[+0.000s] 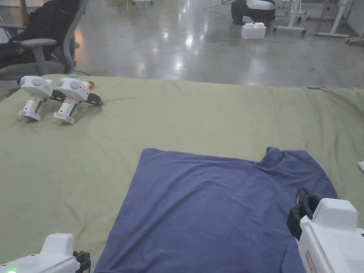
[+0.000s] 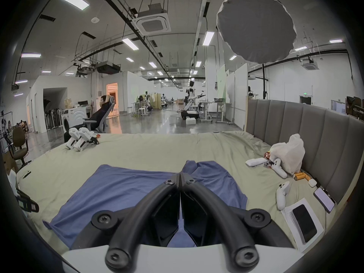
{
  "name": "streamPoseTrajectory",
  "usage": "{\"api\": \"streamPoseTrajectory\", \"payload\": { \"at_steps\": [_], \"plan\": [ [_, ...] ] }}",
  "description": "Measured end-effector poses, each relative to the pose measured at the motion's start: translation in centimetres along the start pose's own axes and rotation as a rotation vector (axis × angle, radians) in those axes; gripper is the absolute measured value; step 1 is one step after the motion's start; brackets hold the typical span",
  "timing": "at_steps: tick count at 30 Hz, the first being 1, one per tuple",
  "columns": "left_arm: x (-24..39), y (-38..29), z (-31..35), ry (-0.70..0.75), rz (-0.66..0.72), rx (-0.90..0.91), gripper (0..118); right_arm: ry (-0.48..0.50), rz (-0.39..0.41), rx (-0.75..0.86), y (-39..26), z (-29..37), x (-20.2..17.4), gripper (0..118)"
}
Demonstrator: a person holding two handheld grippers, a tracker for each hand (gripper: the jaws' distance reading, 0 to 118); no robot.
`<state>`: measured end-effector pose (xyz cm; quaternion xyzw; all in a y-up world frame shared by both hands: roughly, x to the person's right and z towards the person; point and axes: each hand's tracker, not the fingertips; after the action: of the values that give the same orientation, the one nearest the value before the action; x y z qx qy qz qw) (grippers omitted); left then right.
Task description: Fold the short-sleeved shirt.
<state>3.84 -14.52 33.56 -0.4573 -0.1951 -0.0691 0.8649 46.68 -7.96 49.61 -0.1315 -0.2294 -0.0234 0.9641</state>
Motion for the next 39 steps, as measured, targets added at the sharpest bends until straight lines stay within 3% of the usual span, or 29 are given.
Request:
{"api": "streamPoseTrajectory", "payload": {
  "at_steps": [4, 5, 14, 16, 20, 26, 35, 39],
  "plan": [
    [0.4, -0.2, -1.3, 0.018, 0.048, -0.033, 54, 0.004, 0.004, -0.035, -0.7, -0.2, 0.0, 0],
    [0.3, -0.1, -2.0, 0.014, 0.060, -0.041, 58, 0.003, 0.007, -0.043, -1.0, -0.3, 0.1, 0],
    [-0.6, -0.1, -8.6, 0.047, 0.089, -0.130, 61, -0.034, 0.003, -0.097, -2.0, -0.5, 1.3, 0],
    [-0.5, 0.3, -8.8, 0.056, 0.083, -0.131, 57, -0.040, -0.004, -0.111, -2.2, -0.7, 1.7, 0],
    [0.3, 0.2, -9.4, 0.051, 0.005, -0.120, 37, -0.048, -0.014, -0.137, -2.8, -0.9, 2.1, 0],
    [-0.1, -0.1, -10.0, 0.002, 0.036, -0.121, 4, -0.054, -0.022, -0.163, -3.6, -0.5, 2.6, 0],
    [-1.4, 0.6, -7.4, -0.063, 0.072, -0.062, 1, -0.076, -0.015, -0.195, -3.9, 1.3, 5.4, 0],
    [-2.1, 1.2, -5.9, -0.098, 0.091, -0.004, 1, -0.108, -0.020, -0.305, -4.0, 2.2, 8.0, 1]
  ]
}}
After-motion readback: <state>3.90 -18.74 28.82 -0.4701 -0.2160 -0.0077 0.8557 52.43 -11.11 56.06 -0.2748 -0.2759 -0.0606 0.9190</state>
